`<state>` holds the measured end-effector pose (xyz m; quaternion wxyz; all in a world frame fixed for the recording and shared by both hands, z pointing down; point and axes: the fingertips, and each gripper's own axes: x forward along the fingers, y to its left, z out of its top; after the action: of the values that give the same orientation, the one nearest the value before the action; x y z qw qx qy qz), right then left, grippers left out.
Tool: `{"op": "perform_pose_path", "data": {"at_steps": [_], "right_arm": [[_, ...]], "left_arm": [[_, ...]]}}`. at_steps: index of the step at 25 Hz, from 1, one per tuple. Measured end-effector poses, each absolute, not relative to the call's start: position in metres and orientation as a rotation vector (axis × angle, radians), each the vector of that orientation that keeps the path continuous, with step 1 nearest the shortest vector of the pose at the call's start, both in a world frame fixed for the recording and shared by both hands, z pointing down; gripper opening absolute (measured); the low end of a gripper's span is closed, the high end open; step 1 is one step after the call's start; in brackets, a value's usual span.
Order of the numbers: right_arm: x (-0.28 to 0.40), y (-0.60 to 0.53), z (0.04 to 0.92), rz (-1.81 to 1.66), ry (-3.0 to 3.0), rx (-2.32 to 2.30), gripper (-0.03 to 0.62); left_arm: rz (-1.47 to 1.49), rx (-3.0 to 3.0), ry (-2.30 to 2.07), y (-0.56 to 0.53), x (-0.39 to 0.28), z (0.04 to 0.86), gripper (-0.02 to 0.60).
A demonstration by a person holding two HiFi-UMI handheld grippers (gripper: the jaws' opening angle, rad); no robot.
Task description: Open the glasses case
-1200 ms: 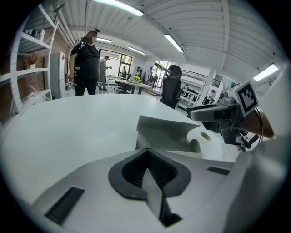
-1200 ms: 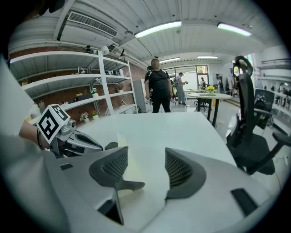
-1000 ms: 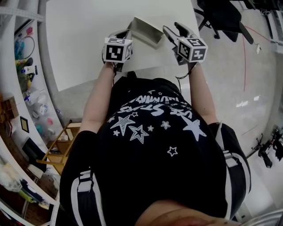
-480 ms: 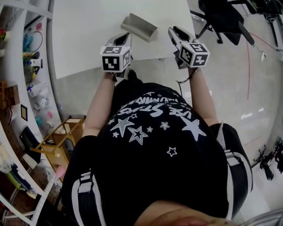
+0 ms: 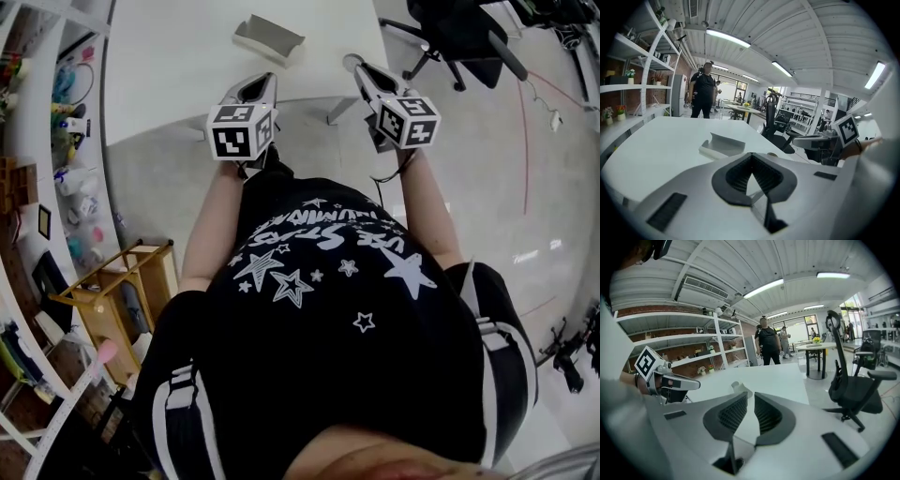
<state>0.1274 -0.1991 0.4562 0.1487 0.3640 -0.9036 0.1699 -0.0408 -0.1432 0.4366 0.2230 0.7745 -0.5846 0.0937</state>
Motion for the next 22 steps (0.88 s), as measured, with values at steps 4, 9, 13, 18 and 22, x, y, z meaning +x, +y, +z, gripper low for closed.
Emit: {"op": "perform_pose_path", "data": {"at_steps": [4,9,13,18,22], "right_arm": [[0.157,-0.17,0.464,0.488,-2.604,1.021,0.055],[0.183,-0.131,0.464,0.489,-2.621,0.991,0.055],[0.198,-0.104,0.462,0.492,-2.654,0.951,0.055],[0.205,-0.077,0.462,0.501,-2.704,0.887,0.055],[0.2,-0.06,0.47,0.521,-2.716,0.833,0.055]], "left_arm": [[0.24,2.132,-1.63,-0.115,-0.012,0.434,0.012],[0.215,2.124,-1.656,-0.075,0.017,0.427,0.012],[0.189,2.122,-1.69,-0.047,0.038,0.419,0.012],[0.135,2.113,-1.743,-0.012,0.056,0.406,0.012],[0.123,2.103,-1.762,0.012,0.062,0.402,0.012]]}}
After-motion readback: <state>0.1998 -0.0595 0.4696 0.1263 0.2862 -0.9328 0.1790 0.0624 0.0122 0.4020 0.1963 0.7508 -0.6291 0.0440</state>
